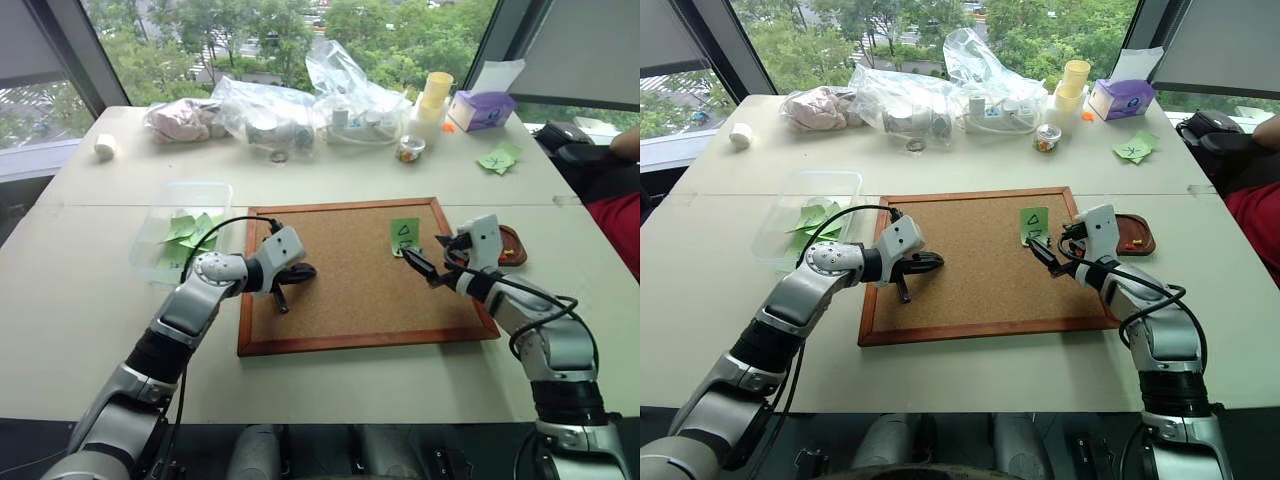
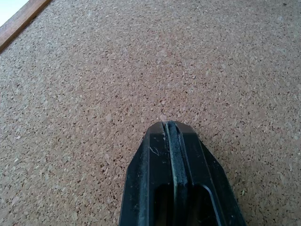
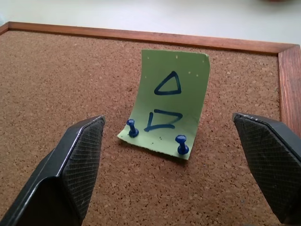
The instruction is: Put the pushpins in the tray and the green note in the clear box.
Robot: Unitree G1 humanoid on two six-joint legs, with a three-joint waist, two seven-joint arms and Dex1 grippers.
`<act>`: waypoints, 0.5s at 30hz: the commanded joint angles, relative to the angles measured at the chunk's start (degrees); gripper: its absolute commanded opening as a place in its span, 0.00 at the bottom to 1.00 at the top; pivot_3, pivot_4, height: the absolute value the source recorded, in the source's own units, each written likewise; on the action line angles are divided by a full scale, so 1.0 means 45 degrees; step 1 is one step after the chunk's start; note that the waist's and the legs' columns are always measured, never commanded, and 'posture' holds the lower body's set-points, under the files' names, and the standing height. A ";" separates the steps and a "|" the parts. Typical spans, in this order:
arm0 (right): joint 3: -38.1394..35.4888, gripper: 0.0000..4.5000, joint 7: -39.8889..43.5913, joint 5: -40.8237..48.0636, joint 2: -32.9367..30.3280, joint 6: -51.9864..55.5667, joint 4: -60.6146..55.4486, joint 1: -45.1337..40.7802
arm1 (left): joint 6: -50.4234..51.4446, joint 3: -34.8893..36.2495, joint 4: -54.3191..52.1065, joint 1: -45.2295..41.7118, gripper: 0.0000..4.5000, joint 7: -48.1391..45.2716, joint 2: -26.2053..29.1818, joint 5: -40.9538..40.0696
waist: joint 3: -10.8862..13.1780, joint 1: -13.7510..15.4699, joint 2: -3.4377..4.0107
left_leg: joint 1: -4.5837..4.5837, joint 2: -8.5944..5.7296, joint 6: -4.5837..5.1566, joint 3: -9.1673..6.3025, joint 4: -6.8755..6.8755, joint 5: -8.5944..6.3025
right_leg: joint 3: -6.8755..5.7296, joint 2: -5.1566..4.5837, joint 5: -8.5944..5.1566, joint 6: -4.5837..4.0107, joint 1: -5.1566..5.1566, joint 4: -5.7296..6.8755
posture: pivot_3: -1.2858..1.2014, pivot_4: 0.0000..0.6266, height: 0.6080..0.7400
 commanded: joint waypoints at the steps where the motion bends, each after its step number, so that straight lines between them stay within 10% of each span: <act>1: -0.0240 0.99 0.0093 -0.0082 -0.0040 -0.0310 0.0061 -0.0075 | 0.0161 -0.0206 0.0312 0.0135 0.00 0.0009 0.0169 0.0389 | 0.0000 -0.0001 0.0000 | 0.0000 0.0000 0.0000 -0.0001 0.0000 0.0000 | 0.0000 0.0000 0.0000 0.0000 0.0000 0.0000 | 0.52 0.24 0.99; 5: -0.0277 0.81 0.0044 -0.0172 0.0000 -0.0355 0.0302 -0.0143 | 0.0212 -0.0227 0.0230 0.0199 0.00 0.0058 0.0086 0.0370 | 0.0000 0.0000 0.0000 | 0.0000 0.0000 0.0001 0.0000 0.0000 -0.0001 | 0.0000 0.0001 0.0000 0.0000 0.0000 0.0000 | 0.52 0.24 0.99; 12: -0.0179 0.03 0.0071 -0.0287 0.0262 -0.0635 0.0866 -0.0495 | 0.0309 -0.0229 0.0197 0.0266 0.00 0.0103 0.0001 0.0321 | 0.0000 -0.0001 0.0000 | 0.0000 0.0000 0.0000 0.0002 0.0001 0.0000 | 0.0000 0.0001 0.0000 0.0000 0.0000 0.0000 | 0.52 0.24 0.99; 15: -0.0249 0.01 0.0103 -0.0238 0.0318 -0.0685 0.0863 -0.0508 | 0.0345 -0.0209 0.0188 0.0302 0.00 0.0109 0.0020 0.0318 | 0.0000 -0.0003 0.0000 | 0.0000 0.0000 -0.0001 0.0000 0.0001 0.0001 | 0.0000 0.0001 0.0000 0.0000 0.0000 0.0000 | 0.52 0.24 0.99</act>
